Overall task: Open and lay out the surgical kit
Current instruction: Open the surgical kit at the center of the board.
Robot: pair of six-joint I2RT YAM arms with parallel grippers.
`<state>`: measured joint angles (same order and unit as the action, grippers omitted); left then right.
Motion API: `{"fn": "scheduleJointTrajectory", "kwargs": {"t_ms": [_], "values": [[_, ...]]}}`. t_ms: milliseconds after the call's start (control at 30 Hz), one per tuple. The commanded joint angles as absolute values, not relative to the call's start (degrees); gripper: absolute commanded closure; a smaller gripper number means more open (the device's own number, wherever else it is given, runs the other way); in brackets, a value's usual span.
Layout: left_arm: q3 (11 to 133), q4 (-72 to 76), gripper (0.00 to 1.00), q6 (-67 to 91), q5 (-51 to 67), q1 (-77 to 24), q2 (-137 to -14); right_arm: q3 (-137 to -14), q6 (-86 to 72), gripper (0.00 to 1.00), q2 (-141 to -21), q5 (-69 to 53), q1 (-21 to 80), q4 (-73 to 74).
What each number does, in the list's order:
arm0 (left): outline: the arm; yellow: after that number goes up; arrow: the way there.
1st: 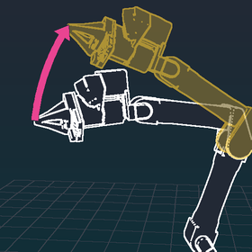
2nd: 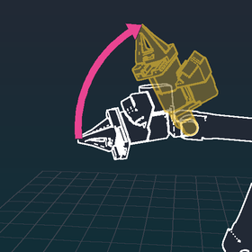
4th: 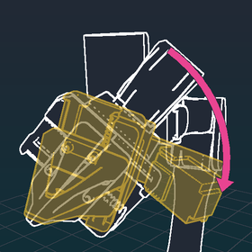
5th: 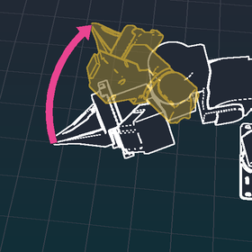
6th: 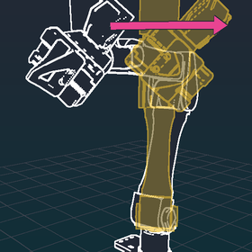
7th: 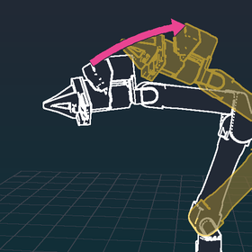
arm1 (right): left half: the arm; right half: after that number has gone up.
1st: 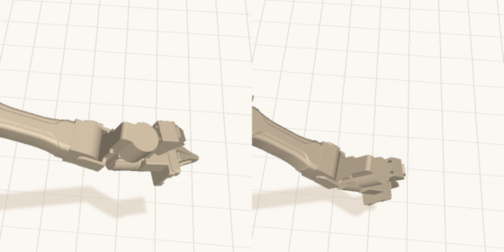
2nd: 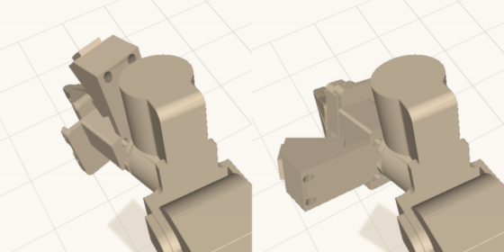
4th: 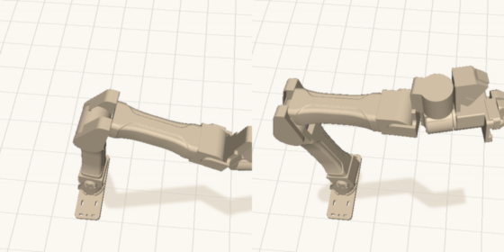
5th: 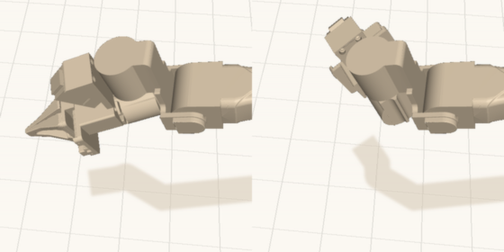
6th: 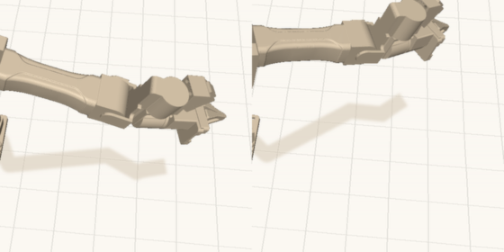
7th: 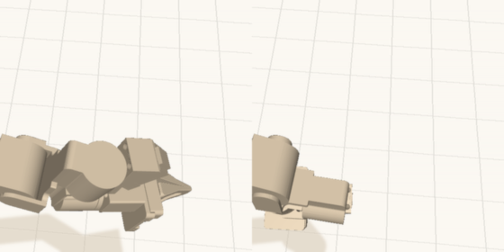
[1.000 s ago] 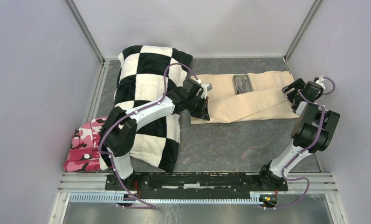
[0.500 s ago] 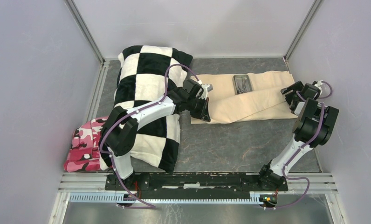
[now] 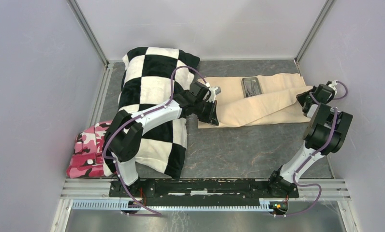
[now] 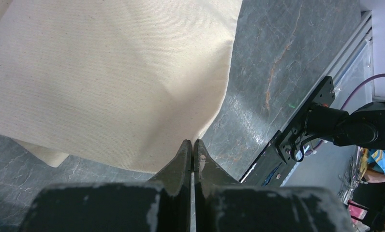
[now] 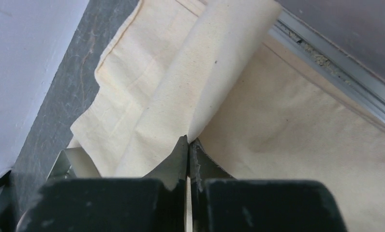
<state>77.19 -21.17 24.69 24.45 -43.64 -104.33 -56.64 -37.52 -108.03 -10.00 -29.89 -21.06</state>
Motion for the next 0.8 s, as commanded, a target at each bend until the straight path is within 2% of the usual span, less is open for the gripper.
{"fn": "scheduleJointTrajectory", "kwargs": {"t_ms": [0, 167, 467, 767], "values": [[76.71, -20.11, 0.98, 22.49, 24.46, -43.89, -99.98, -57.08, -34.40, 1.00, -99.74, -8.04, -30.13, -16.22], [75.62, -22.46, 0.98, 21.90, 22.77, -45.69, -97.24, -56.68, -29.77, 1.00, -91.40, -0.59, -30.15, -0.88], [65.48, -22.56, 0.98, 24.52, 22.44, -48.20, -85.86, -52.55, -28.31, 1.00, -73.86, 19.65, -30.28, 21.22], [55.72, -22.55, 0.98, 29.44, 22.23, -51.24, -74.77, -43.60, -29.85, 1.00, -56.55, 32.74, -32.05, 28.71]]}}
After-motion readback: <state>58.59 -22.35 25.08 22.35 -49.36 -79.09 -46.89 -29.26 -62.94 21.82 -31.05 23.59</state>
